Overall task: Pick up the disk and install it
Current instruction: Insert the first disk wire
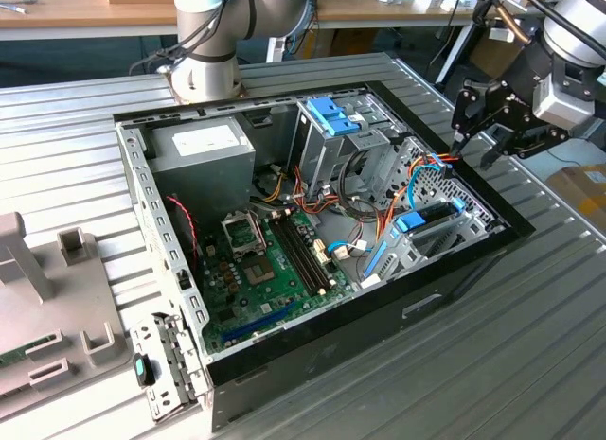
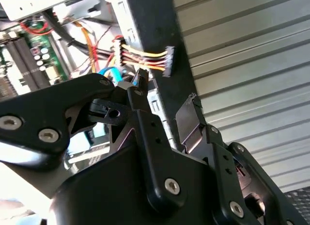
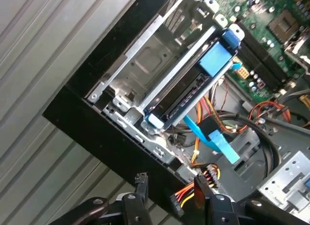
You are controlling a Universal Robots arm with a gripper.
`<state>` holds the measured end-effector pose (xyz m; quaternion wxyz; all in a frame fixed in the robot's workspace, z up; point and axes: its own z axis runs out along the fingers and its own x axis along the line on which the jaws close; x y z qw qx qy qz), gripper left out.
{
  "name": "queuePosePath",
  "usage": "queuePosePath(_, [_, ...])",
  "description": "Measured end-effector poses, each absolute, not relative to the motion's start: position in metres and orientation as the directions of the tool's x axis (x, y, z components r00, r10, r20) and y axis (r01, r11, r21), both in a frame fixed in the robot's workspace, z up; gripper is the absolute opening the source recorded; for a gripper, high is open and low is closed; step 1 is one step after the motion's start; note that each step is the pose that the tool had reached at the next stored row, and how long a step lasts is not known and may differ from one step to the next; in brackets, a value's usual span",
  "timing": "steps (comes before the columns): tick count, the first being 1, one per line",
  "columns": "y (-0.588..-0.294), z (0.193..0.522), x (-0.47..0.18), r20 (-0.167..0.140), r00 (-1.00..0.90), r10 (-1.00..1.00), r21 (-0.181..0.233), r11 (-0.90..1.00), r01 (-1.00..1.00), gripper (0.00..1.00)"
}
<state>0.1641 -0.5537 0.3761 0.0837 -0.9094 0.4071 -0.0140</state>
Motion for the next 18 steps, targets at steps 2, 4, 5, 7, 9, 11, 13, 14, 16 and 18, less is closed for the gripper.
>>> queuePosePath(2, [-0.5537,0.3759,0.1605,-0.033,0.669,-0.742,-0.174,-0.655,-0.735,0.5])
queuePosePath(4, [-0.5533,0.3749,0.1598,-0.025,0.672,-0.74,-0.183,-0.658,-0.731,0.5])
queuePosePath(5, [-0.5529,0.374,0.1598,-0.021,0.678,-0.735,-0.188,-0.663,-0.725,0.5])
queuePosePath(7, [-0.5524,0.373,0.1598,-0.016,0.692,-0.722,-0.192,-0.677,-0.711,0.5])
queuePosePath(9, [-0.5524,0.373,0.1598,-0.016,0.693,-0.721,-0.192,-0.678,-0.71,0.5])
queuePosePath(11, [-0.5524,0.373,0.1598,-0.016,0.693,-0.721,-0.192,-0.678,-0.709,0.5])
queuePosePath(13, [-0.5517,0.3725,0.16,0.019,0.698,-0.716,-0.155,-0.692,-0.705,0.5])
queuePosePath(14, [-0.5501,0.3721,0.1602,0.027,0.701,-0.713,-0.147,-0.697,-0.702,0.5])
queuePosePath(16, [-0.5472,0.3717,0.1602,0.027,0.705,-0.709,-0.147,-0.7,-0.699,0.5])
queuePosePath(18, [-0.5447,0.3701,0.1603,0.027,0.72,-0.694,-0.147,-0.715,-0.684,0.5])
